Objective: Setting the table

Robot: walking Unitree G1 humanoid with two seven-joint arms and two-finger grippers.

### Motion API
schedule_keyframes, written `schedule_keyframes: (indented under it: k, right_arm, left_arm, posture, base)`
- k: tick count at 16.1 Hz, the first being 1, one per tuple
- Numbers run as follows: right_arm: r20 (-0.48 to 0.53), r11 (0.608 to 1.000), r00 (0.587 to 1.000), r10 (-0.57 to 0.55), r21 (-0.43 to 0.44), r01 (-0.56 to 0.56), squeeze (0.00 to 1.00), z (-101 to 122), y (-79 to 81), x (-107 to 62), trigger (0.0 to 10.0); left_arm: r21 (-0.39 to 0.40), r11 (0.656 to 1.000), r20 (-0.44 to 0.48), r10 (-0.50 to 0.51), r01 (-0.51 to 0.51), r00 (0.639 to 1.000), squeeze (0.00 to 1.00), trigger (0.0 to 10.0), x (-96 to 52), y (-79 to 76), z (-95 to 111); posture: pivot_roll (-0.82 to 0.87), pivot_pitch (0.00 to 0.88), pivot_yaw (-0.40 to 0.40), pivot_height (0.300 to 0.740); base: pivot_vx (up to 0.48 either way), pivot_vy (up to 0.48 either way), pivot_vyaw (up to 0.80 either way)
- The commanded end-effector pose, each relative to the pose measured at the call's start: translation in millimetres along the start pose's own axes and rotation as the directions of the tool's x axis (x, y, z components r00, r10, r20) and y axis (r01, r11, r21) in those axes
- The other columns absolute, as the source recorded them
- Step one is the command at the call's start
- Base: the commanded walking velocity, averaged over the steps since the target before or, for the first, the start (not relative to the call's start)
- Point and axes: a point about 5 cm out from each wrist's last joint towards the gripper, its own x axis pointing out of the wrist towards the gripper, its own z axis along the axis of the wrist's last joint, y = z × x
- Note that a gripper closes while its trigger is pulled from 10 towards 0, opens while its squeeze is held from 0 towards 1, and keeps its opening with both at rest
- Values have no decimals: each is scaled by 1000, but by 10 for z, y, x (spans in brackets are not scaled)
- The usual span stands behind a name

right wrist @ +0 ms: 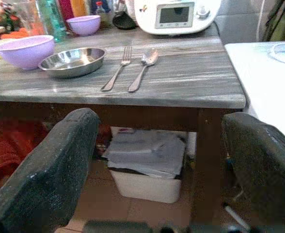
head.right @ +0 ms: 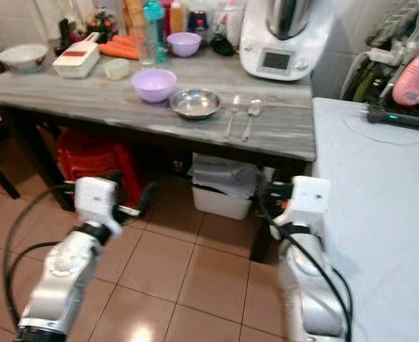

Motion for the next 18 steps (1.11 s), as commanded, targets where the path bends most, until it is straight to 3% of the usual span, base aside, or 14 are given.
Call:
schedule_keyframes:
  k: [1, 8, 18]
  right_arm:
    - [15, 1000, 1000, -21, -7, 21, 0, 62, -63, 4, 10000]
    - [14, 1000, 1000, -16, -4, 16, 0, 69, -62, 4, 10000]
    - [14, 1000, 1000, -17, -4, 17, 0, 71, -66, 0, 10000]
  left_arm:
    - [-11, 999, 15, -35, 35, 999, 0, 10000, 24, -92, 32]
    - [-13, 999, 19, -41, 42, 999, 0, 10000, 33, -97, 42]
    - [-9, 999, 23, -51, 51, 998, 0, 10000, 44, -115, 49]
  posture:
    - [-65, 32, -10, 740]
    - [-68, 37, -9, 740]
    - [-72, 39, -7, 740]
  base:
    - [0, -345, -569]
    - [0, -346, -438]
    - [0, -352, -200]
